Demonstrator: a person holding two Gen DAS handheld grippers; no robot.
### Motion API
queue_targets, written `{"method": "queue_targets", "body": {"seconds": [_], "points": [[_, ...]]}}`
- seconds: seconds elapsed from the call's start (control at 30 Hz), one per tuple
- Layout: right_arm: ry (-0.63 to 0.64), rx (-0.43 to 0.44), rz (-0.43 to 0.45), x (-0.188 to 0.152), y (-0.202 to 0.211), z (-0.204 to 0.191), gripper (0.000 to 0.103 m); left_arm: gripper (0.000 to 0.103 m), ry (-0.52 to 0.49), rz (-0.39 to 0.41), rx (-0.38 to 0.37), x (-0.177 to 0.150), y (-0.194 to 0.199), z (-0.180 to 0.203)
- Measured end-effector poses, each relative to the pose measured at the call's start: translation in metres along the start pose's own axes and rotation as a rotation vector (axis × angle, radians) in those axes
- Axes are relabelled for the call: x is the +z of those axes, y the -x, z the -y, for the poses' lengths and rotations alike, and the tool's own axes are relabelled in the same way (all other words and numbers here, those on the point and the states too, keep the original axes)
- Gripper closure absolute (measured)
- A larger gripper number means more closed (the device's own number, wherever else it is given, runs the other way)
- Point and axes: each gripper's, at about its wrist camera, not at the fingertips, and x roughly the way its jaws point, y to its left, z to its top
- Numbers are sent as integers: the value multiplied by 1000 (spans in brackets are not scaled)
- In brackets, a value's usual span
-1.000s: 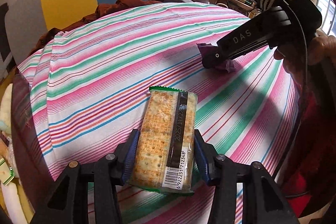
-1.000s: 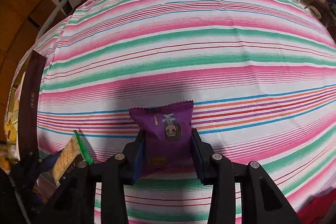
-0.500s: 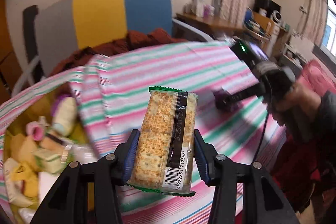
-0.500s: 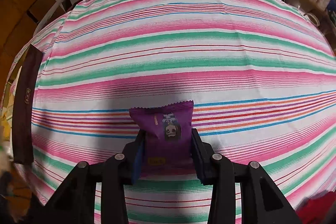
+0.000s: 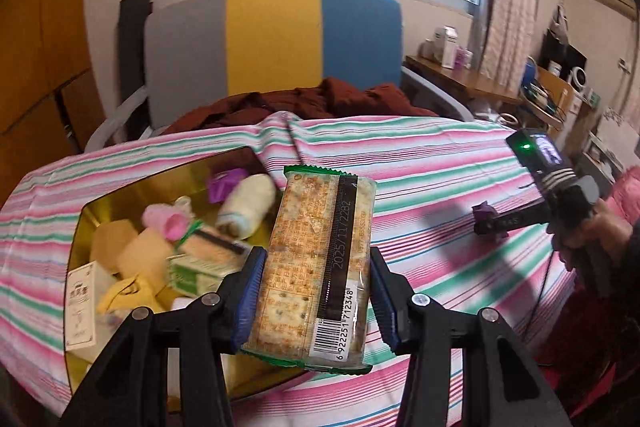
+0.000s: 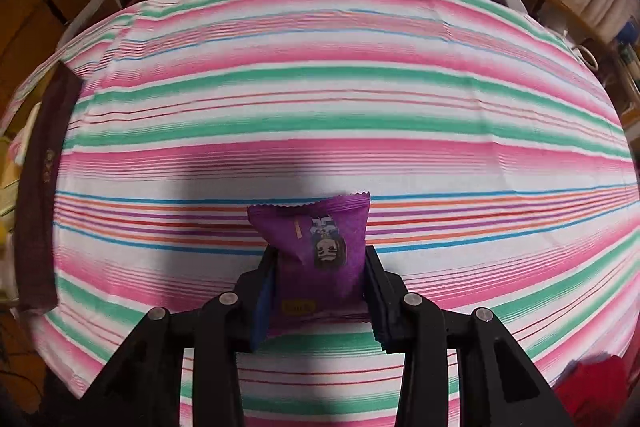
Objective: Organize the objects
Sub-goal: 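Carry the cracker bar and purple packet toward the gold tray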
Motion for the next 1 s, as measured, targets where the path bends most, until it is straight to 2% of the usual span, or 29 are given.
{"method": "queue_targets", "body": {"seconds": [0.17, 0.37, 0.63, 0.83, 1.0], "points": [[49, 49, 54, 2, 20, -38, 63, 53, 52, -4, 14, -9, 1, -21], [96, 131, 125, -18, 48, -89, 63, 53, 135, -1, 19, -17, 6, -52], [226, 303, 225, -39, 89, -176, 62, 53, 278, 38, 107, -30, 32, -117], [327, 402, 236, -50, 89, -241, 62, 53, 371, 41, 147, -42, 43, -154], [323, 405, 200, -52, 68, -265, 57, 53, 371, 47, 111, -35, 40, -149]]}}
